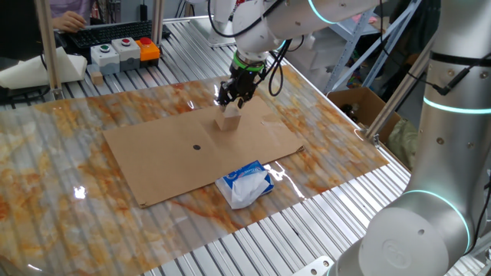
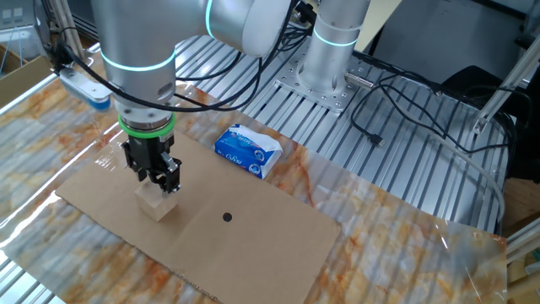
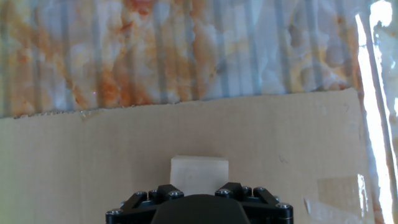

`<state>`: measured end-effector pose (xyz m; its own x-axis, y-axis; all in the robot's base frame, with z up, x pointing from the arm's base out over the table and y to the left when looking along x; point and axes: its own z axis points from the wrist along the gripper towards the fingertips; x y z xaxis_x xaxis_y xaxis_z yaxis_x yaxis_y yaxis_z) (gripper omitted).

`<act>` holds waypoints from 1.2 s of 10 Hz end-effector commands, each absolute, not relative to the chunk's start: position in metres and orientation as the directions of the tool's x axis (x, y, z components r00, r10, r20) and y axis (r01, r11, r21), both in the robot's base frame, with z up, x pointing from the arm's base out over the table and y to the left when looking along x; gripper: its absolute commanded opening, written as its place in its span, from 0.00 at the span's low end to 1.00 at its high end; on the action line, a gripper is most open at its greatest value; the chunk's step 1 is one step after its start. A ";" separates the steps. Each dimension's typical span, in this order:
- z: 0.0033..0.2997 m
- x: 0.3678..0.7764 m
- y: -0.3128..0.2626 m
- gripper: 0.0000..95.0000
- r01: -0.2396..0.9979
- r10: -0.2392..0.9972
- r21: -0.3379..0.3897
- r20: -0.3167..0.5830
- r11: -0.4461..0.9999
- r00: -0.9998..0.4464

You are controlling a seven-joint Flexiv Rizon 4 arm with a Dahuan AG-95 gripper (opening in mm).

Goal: Hold a small block with the gripper and sweep it from left to right on the table

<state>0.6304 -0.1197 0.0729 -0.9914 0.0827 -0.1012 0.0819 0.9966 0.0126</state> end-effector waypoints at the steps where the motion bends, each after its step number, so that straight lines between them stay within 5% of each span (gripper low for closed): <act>1: 0.071 0.634 -0.119 0.60 0.081 0.081 0.012 -0.092 0.997 -0.992; 12: 0.051 0.646 -0.123 0.60 0.103 0.104 0.015 -0.087 0.995 -0.991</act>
